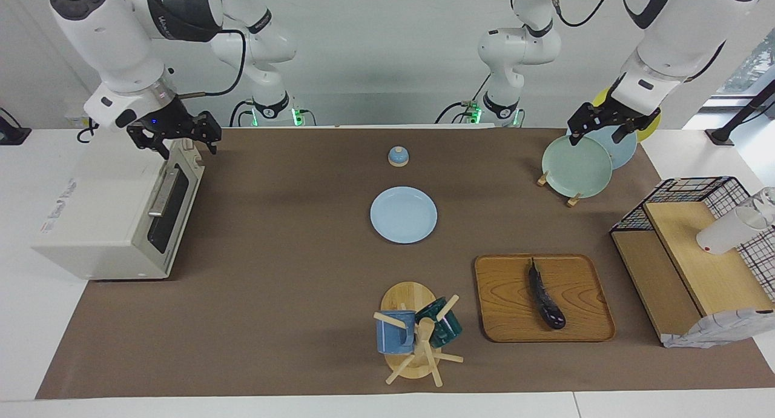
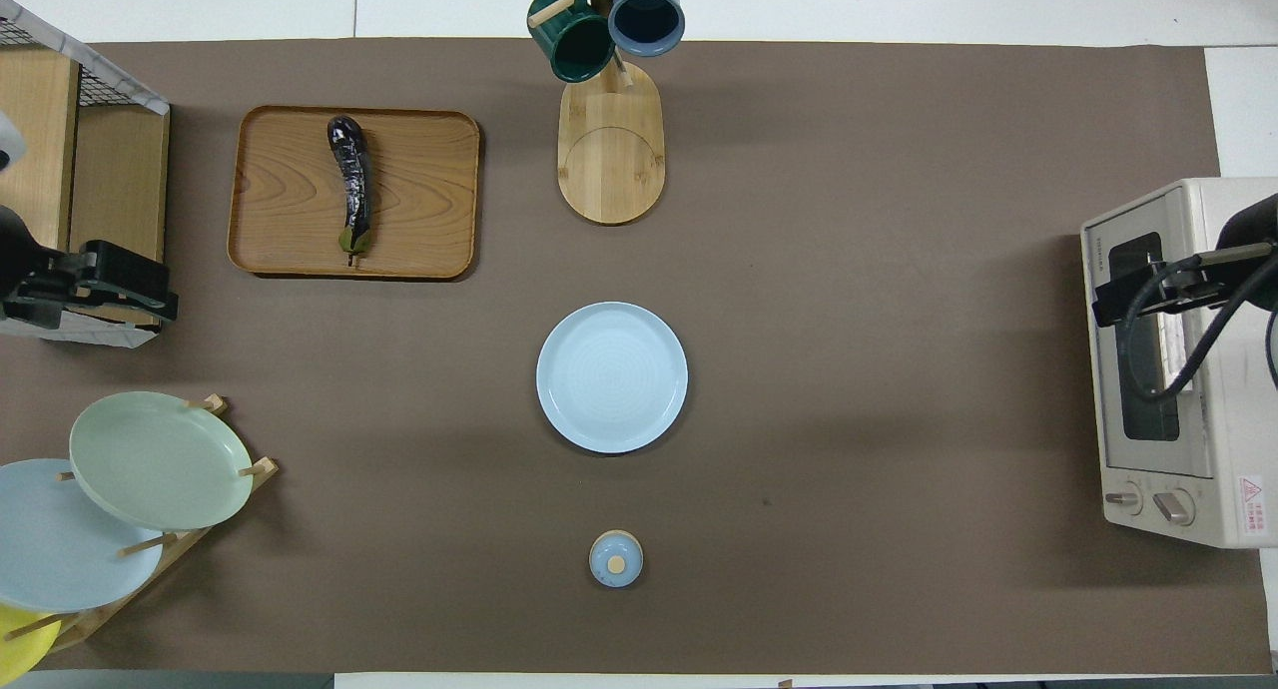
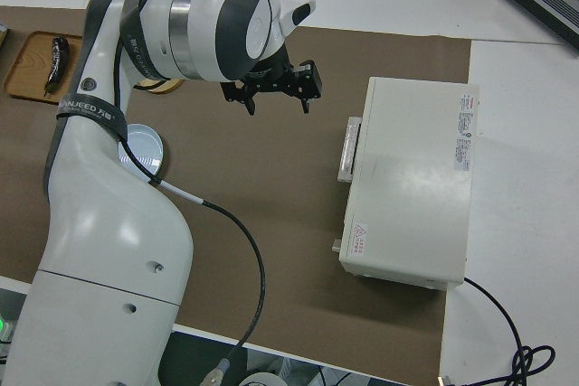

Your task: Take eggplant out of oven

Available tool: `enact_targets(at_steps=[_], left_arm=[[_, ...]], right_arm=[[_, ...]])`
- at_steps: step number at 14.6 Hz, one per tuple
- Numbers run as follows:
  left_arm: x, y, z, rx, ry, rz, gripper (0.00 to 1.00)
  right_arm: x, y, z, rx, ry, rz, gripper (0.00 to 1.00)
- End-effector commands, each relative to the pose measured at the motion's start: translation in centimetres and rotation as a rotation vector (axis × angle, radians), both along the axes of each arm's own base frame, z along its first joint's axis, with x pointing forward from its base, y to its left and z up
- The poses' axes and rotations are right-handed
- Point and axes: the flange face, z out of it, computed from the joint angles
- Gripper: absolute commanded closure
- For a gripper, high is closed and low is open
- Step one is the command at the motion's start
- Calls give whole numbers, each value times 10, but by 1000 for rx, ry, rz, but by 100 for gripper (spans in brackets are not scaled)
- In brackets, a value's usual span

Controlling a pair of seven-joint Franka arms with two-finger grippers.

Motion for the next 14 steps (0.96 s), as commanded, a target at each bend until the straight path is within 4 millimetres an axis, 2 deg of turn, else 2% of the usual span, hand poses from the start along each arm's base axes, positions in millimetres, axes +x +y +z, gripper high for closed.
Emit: enact_targets(at_steps=[1,3,6,14], left_arm=[[-15,6,-17,20,-47,14,0],[-12,7,-13,13,-43,22,0],[-9,7,7,14,-14,21,0],[-8,6,3,7,-11,11,0]], right_arm=[[-4,-4,6,-9,-2,-70,0],[-4,-4,7,-11,-6,-106,0],[-5,-3,7,-3,-1,-109,0],[-5,-3,9,-6,-8,-141,0]])
